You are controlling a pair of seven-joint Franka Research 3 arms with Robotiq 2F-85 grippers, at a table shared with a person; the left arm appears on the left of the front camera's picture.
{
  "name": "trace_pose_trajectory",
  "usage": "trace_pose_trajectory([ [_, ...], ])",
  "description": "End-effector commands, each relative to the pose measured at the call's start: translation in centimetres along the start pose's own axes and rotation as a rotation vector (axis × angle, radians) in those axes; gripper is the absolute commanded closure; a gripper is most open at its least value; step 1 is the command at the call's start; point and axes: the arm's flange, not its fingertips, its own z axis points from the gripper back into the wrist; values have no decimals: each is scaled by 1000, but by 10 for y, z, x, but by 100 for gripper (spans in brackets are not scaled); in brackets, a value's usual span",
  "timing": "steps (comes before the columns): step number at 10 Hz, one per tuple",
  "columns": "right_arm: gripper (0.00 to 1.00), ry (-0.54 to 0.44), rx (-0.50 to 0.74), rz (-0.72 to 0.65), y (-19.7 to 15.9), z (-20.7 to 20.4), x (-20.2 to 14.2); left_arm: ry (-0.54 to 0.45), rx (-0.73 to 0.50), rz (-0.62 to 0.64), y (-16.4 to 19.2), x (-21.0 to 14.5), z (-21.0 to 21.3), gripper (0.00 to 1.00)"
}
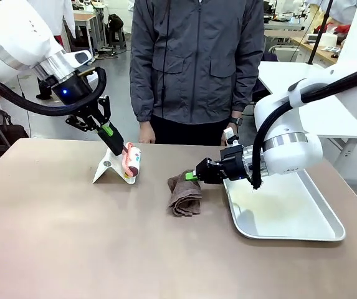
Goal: Clean the surface of the table.
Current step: Return the Lint Roller and towel to their original positions.
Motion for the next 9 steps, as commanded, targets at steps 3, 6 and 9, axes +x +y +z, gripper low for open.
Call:
trace_pose_trajectory([
  [3, 94, -13, 13, -18, 0, -8, 3, -15, 49, 31, -2, 6, -11, 80],
  [6, 94, -2, 11, -31, -3, -10, 3, -24, 63, 47, 1, 9, -17, 80],
  [9, 94, 5, 10, -27, -2, -12, 4, -20, 69, 51, 2, 9, -18, 80],
])
